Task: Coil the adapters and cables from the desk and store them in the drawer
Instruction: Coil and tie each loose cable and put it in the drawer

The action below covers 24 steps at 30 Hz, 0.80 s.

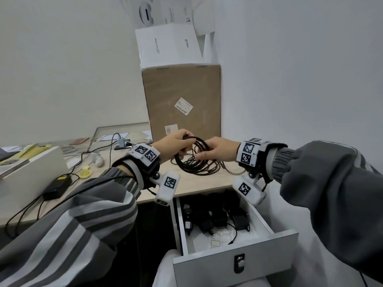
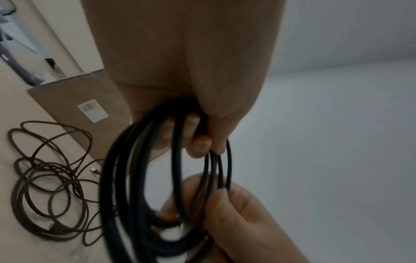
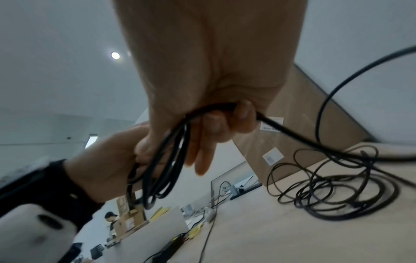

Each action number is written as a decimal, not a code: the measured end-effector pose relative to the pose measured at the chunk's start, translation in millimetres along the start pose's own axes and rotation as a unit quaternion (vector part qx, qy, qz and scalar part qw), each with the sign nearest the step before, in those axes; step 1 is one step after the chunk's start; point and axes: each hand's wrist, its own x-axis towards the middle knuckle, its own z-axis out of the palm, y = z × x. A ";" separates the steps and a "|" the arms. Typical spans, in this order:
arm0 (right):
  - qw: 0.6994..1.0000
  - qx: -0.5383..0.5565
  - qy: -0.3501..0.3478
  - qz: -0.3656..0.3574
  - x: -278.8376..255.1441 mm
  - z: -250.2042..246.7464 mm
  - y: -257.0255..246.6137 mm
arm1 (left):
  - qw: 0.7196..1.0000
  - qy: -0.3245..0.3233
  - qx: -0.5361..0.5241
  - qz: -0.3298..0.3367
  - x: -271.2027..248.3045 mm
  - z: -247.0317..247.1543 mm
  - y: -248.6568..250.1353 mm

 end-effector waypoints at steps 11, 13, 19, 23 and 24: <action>0.970 0.103 0.219 0.036 13.9 6.1 5.2 | 0.965 0.144 -0.212 -0.046 12.2 5.6 -23.6; 0.966 0.108 0.232 0.042 14.4 5.7 5.3 | 0.960 0.090 -0.256 -0.072 10.9 15.7 -26.8; 0.971 0.015 0.234 0.040 14.6 18.3 22.0 | 0.866 0.193 -0.461 -0.022 23.1 35.7 -15.9; 0.988 0.007 0.149 0.029 -2.9 19.7 18.4 | 0.852 0.193 -0.485 -0.037 19.9 20.9 -11.2; 0.992 -0.019 0.126 0.017 -7.7 17.0 20.0 | 0.875 0.191 -0.443 -0.040 17.3 15.9 -11.1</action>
